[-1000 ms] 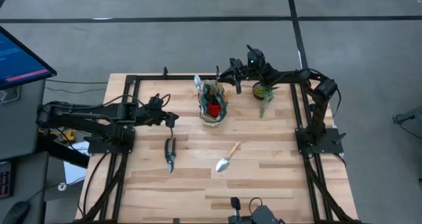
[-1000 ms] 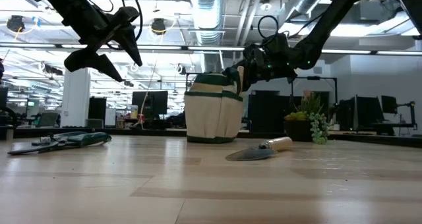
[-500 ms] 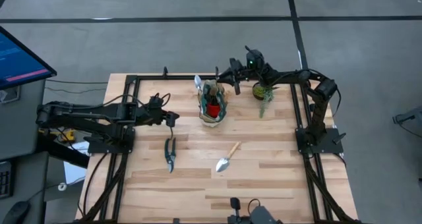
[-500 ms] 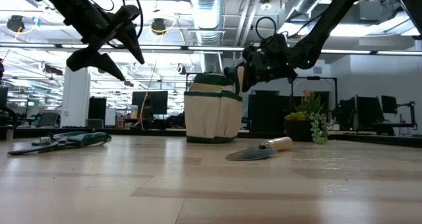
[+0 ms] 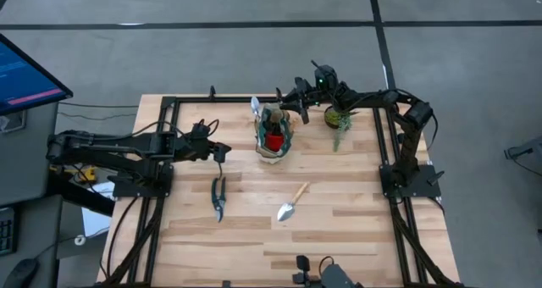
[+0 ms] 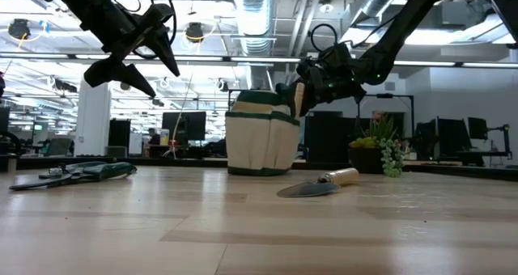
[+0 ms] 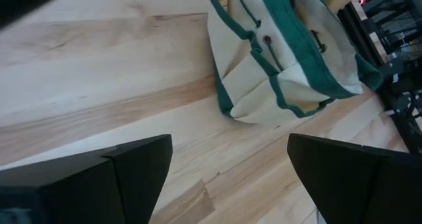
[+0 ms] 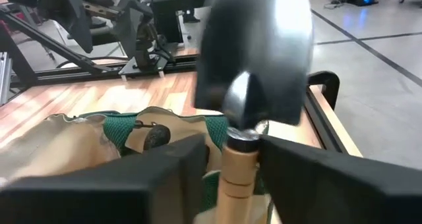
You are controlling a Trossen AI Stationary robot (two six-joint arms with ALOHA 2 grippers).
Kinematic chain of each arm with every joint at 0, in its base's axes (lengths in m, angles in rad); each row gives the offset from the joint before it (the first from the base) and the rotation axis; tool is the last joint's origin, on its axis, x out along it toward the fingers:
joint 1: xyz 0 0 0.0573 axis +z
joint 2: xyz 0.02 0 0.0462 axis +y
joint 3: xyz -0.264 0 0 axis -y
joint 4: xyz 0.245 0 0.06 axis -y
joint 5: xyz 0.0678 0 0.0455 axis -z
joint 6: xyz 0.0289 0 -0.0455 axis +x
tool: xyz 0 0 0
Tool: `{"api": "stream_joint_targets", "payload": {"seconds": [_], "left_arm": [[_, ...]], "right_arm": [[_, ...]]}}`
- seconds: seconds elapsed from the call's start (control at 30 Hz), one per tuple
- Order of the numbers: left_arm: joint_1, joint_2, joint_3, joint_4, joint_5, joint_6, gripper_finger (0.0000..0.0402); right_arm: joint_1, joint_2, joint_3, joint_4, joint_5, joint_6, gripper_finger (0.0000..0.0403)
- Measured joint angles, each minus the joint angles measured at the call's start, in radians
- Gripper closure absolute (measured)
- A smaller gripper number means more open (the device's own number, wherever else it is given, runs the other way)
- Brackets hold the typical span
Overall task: Pick & Place Garden tools in Gardening bag
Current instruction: Put the brown trowel into the brown gardening bag
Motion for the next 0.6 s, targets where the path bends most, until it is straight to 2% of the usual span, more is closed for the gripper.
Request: {"api": "stream_joint_targets", "payload": {"seconds": [0.13, 0.23, 0.37, 0.6], "left_arm": [[0.000, 0.000, 0.000, 0.003, 0.000, 0.000, 0.0108], [0.000, 0.000, 0.000, 0.009, 0.000, 0.001, 0.0108], [0.000, 0.000, 0.000, 0.010, 0.000, 0.003, 0.0108], [0.000, 0.000, 0.000, 0.009, 0.000, 0.003, 0.0108]], "right_arm": [[0.000, -0.002, 0.000, 0.006, 0.000, 0.003, 0.0205], [0.000, -0.013, 0.000, 0.008, -0.001, 0.010, 0.0166], [0.000, -0.031, 0.000, 0.011, 0.000, 0.004, 0.0153], [0.002, -0.039, 0.000, 0.005, 0.051, -0.002, 0.0161]]}}
